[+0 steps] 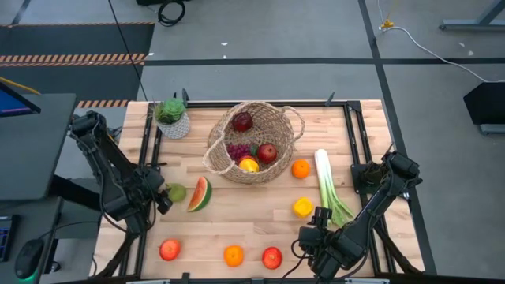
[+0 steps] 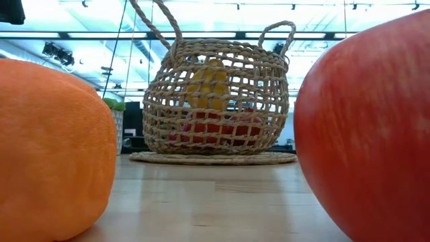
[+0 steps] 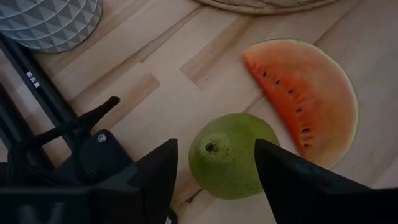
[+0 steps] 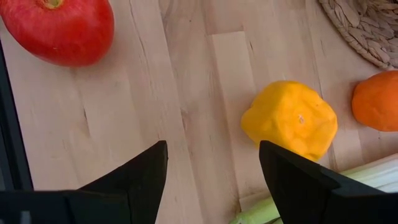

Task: Build produce basket
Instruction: Put the green pear into the basket

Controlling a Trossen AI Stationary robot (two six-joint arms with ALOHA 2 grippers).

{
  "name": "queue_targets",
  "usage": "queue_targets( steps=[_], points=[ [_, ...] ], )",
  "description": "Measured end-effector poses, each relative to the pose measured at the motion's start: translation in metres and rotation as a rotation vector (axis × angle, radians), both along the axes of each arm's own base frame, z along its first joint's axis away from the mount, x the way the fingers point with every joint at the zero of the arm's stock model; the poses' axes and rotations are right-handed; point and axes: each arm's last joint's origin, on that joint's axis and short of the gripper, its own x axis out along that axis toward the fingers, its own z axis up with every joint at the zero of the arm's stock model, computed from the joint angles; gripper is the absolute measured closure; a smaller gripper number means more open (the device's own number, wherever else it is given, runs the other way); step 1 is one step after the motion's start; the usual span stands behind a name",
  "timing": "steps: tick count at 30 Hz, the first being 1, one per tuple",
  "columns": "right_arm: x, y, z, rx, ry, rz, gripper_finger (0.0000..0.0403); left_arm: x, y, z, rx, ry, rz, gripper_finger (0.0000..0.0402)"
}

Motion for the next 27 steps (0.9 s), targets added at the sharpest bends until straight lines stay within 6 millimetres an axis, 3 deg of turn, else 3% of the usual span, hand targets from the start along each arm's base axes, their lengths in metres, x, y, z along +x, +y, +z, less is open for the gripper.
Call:
queue_targets(
  steps=[21,27],
  points=[
    [0.0004,-0.0003,0.0,-0.005,-0.001,0.006,0.0144,0.0023,-0.0047,-0.0068,0.043,0.032,-0.018,0.024],
    [0.0006,-0.0005,0.0,-0.005,-0.001,0.005,0.0144,0.0023,-0.0048,-0.0068,0.046,0.036,-0.026,0.0277]
  ],
)
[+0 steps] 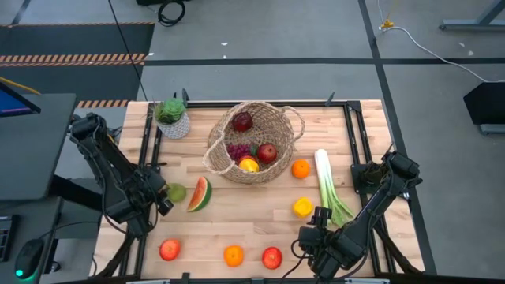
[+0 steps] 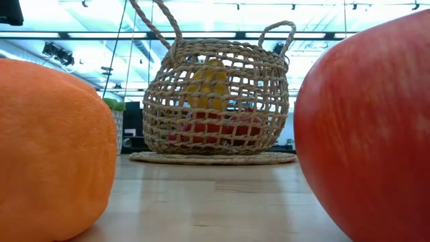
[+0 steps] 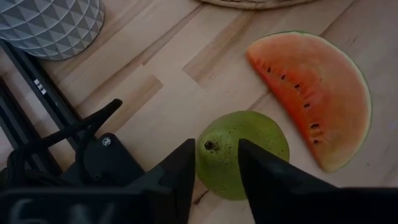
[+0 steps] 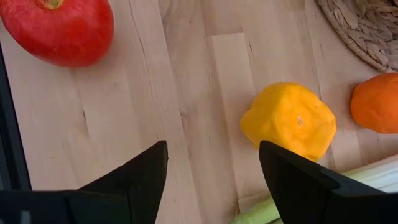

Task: Build produce basket
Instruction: Put the green pear into the basket

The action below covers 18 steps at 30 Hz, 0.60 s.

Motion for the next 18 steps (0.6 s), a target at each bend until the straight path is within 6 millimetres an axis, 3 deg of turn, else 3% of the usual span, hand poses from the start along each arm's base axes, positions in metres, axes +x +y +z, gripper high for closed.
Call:
queue_targets(
  steps=[8,18],
  points=[
    [0.0012,-0.0012,0.0,0.0,0.0,-0.004,0.0144,0.0023,-0.0019,-0.0001,0.022,-0.018,-0.071,0.0383],
    [0.0027,-0.0026,0.0,-0.006,0.005,0.007,0.0144,0.0039,-0.0032,0.0036,0.044,-0.037,-0.112,0.0396]
  ],
)
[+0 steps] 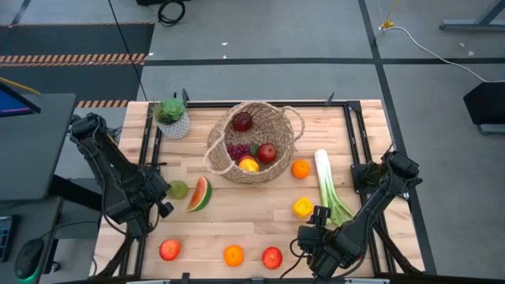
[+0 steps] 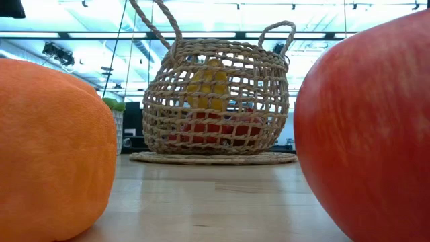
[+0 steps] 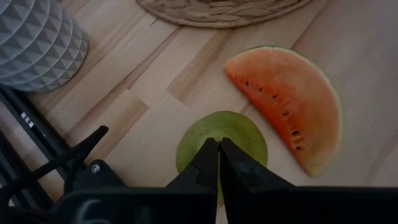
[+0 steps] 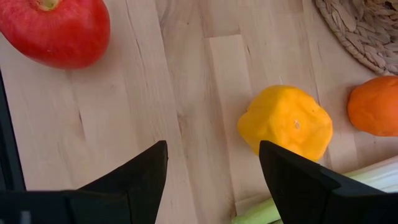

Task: Build produce basket
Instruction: Put the green pear into the basket

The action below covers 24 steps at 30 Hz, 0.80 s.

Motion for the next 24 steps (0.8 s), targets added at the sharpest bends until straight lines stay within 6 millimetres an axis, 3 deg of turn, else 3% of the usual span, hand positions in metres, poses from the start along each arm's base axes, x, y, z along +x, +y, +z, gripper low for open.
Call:
queue_targets(
  steps=[5,15,24],
  points=[
    [0.0,0.0,0.0,0.0,0.0,0.0,0.0144,0.007,-0.01,0.024,0.0,-0.071,-0.087,0.0396],
    [0.0,0.0,0.0,0.0,0.0,0.0,0.0144,0.024,-0.025,0.102,-0.011,-0.212,-0.283,0.0396],
    [0.001,-0.001,0.0,-0.002,0.002,0.003,0.0144,0.059,-0.042,0.153,0.015,-0.388,-0.557,0.0397]
  ],
)
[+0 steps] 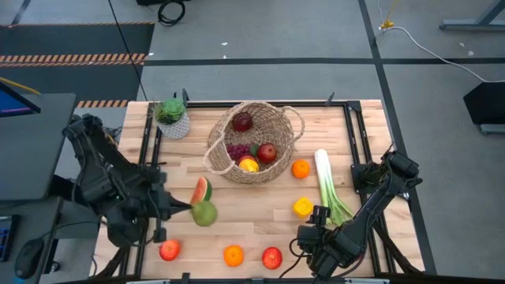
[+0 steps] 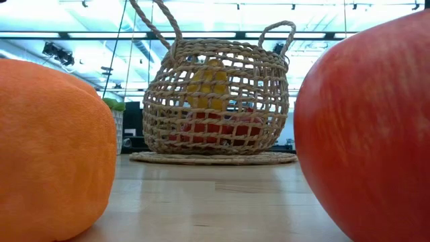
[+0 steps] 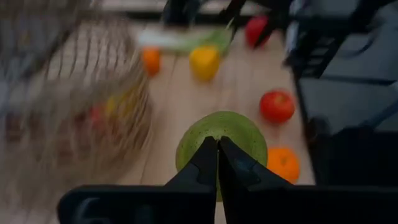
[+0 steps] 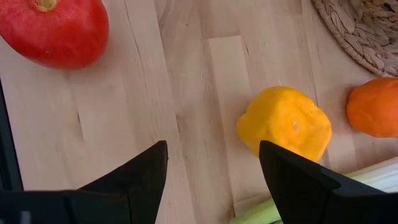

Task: Build produce basket
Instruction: Put the green pear into the basket

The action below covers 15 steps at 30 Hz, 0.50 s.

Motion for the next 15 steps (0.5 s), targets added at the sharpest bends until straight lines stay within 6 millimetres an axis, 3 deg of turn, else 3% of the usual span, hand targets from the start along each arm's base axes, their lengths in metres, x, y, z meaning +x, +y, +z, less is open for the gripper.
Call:
queue_targets(
  steps=[7,15],
  points=[
    [0.001,-0.001,0.0,-0.003,0.002,0.004,0.0144,0.033,0.011,0.032,0.124,-0.158,-0.076,0.0397],
    [0.001,-0.001,0.0,-0.006,0.005,0.013,0.0144,0.073,0.052,0.041,0.314,-0.19,0.025,0.0397]
  ],
)
